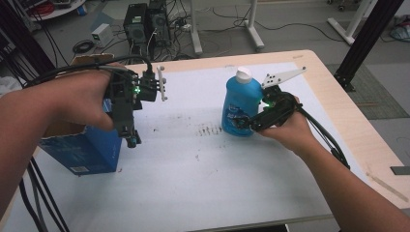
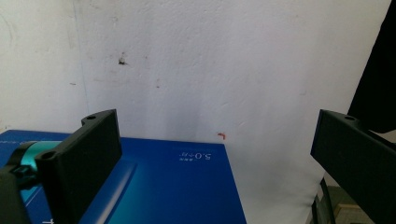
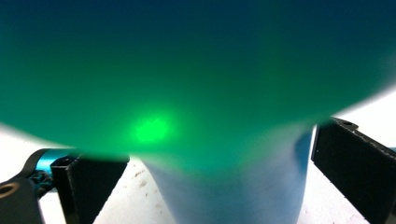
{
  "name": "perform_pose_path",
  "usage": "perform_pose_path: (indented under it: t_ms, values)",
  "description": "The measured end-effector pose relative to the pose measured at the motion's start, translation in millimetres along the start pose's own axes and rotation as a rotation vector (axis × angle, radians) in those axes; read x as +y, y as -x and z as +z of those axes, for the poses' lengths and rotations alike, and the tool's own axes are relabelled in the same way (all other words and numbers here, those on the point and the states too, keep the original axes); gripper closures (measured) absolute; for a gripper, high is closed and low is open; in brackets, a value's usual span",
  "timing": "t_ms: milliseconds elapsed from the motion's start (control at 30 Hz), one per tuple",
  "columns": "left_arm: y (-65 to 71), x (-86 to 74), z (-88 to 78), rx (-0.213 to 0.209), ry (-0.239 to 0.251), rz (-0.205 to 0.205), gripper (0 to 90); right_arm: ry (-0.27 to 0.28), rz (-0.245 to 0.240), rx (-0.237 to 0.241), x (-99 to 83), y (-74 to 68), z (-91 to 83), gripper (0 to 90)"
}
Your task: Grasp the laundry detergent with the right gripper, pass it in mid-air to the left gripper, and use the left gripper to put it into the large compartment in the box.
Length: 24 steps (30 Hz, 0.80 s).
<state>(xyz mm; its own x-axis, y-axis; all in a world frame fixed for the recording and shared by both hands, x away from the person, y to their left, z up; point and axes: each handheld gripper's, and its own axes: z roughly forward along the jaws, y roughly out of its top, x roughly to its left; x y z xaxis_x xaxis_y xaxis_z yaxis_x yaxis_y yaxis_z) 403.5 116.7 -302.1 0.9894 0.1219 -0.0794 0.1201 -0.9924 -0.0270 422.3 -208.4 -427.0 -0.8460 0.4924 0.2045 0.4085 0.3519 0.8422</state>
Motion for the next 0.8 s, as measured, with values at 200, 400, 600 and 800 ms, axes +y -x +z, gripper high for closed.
perform_pose_path:
  t_ms: [200,400,600,800]
  values:
    - [-0.9,-0.5,0.1,-0.001,0.000,-0.001,1.7,0.029,-0.003,0.003,-0.3,0.1,-2.3,13.5]
    - [-0.9,-0.9,0.0,0.001,0.002,-0.004,1.8,0.036,-0.006,0.004,0.1,0.6,-3.4,17.2]
    - [-1.2,-1.2,0.2,0.000,0.003,-0.006,1.7,0.038,-0.009,0.000,0.3,-1.3,-2.2,20.1]
    - [-1.9,-1.7,0.1,0.001,0.000,-0.002,1.7,0.041,-0.018,0.000,-0.1,-3.0,1.2,22.1]
